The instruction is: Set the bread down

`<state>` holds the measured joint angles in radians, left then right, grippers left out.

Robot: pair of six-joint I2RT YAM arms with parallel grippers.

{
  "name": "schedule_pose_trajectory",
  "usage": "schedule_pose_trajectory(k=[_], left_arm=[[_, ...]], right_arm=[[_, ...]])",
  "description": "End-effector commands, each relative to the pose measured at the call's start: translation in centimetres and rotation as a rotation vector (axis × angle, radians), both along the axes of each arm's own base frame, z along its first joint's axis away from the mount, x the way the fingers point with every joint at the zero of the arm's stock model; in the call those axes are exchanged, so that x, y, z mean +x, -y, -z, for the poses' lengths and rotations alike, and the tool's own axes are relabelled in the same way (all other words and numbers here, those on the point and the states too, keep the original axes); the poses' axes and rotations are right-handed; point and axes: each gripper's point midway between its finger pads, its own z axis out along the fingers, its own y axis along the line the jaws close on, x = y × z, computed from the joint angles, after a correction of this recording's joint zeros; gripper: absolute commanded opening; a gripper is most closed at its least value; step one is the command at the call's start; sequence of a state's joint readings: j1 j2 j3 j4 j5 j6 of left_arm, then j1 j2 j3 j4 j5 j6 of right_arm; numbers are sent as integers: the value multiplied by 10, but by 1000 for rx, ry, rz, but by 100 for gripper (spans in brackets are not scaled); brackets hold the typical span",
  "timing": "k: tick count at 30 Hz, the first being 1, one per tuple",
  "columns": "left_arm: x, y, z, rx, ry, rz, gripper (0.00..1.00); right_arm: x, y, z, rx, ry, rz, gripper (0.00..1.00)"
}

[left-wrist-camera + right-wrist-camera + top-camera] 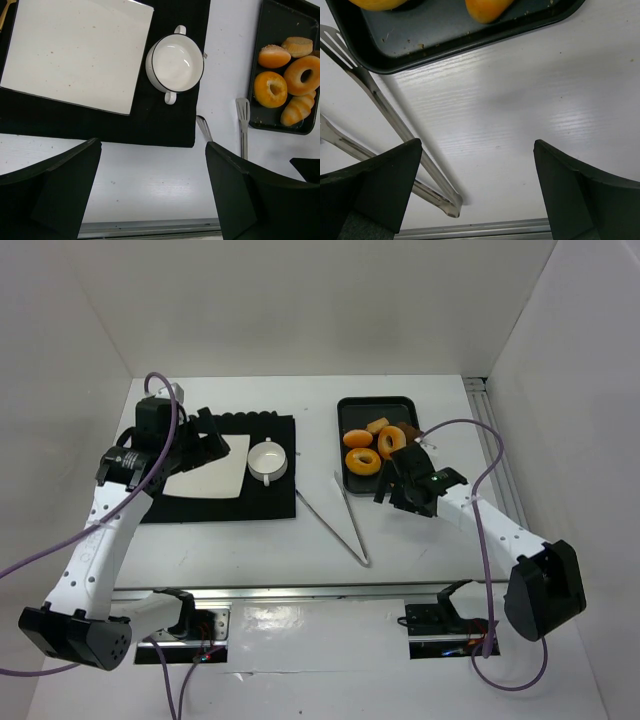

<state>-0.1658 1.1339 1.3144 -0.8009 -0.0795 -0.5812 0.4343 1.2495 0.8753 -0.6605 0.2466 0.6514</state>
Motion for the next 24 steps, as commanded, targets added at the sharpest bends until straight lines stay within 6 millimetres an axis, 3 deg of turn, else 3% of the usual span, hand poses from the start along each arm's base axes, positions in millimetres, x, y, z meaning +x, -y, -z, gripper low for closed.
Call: schedule_pose_trajectory(k=[1, 2, 11, 17, 21, 24], left_arm=[[9, 2, -12, -18, 49, 5, 98], [9, 2, -12, -18, 49, 5, 98], [9, 1, -12, -5, 51, 3, 100], [13, -1, -10, 8, 51, 2, 100], [12, -1, -7, 2, 41, -4, 100], [14, 0, -3, 4, 31, -4, 100]], right_arm=[[5, -2, -7, 19, 60, 3, 100], [6, -4, -15, 36, 88, -13, 100], [4, -19, -11, 54, 80, -125, 100], [-9, -86, -22, 91, 163, -408, 100], [-34, -117, 7, 17, 92, -554, 100], [-41, -132, 16, -12, 95, -623, 100]])
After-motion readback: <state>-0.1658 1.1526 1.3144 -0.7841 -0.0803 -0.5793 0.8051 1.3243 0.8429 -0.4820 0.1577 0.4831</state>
